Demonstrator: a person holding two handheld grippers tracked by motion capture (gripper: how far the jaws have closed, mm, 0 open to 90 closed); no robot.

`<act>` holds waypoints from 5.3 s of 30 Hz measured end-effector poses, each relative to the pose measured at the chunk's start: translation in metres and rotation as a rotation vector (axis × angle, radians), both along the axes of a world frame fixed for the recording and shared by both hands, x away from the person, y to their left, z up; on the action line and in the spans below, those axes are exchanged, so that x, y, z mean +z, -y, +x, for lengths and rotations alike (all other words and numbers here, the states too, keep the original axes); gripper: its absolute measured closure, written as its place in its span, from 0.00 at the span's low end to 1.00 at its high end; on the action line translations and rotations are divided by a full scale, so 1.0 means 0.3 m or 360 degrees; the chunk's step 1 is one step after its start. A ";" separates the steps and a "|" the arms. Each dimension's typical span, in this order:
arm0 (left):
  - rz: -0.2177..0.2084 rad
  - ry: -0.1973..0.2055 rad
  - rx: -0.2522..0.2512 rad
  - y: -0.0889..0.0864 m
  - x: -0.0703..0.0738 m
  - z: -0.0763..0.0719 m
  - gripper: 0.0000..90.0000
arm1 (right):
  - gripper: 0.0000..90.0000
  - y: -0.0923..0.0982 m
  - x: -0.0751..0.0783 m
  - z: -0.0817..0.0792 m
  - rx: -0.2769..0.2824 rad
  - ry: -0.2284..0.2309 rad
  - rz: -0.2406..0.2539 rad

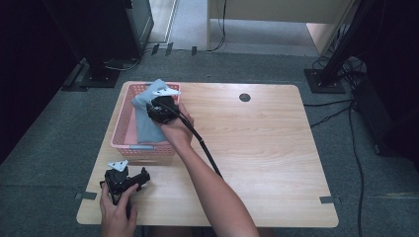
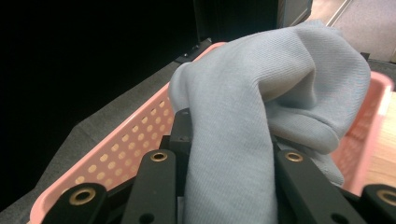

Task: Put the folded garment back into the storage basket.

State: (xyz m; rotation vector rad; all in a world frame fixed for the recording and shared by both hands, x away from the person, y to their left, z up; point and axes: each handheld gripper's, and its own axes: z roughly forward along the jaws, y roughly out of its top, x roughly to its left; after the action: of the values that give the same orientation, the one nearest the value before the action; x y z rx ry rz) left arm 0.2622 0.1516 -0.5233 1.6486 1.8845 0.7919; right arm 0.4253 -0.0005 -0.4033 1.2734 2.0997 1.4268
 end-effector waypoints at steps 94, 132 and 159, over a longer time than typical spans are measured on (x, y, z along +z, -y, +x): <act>0.0000 -0.0004 0.0006 0.005 0.000 0.005 0.00 | 0.00 0.251 -0.070 -0.024 -0.0133 0.0082 -0.0161; -0.0001 -0.0002 0.0010 0.007 0.000 0.005 0.00 | 0.00 0.480 -0.166 -0.052 -0.0317 0.0026 -0.0203; -0.0001 -0.0002 0.0010 0.007 0.000 0.005 0.00 | 0.00 0.658 -0.242 -0.101 -0.0449 -0.0033 -0.0220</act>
State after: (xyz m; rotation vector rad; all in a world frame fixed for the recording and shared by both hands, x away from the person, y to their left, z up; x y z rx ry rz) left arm 0.2638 0.1495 -0.5233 1.6445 1.8913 0.7930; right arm 0.3951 -0.1979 -0.4758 1.4645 1.9021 1.1338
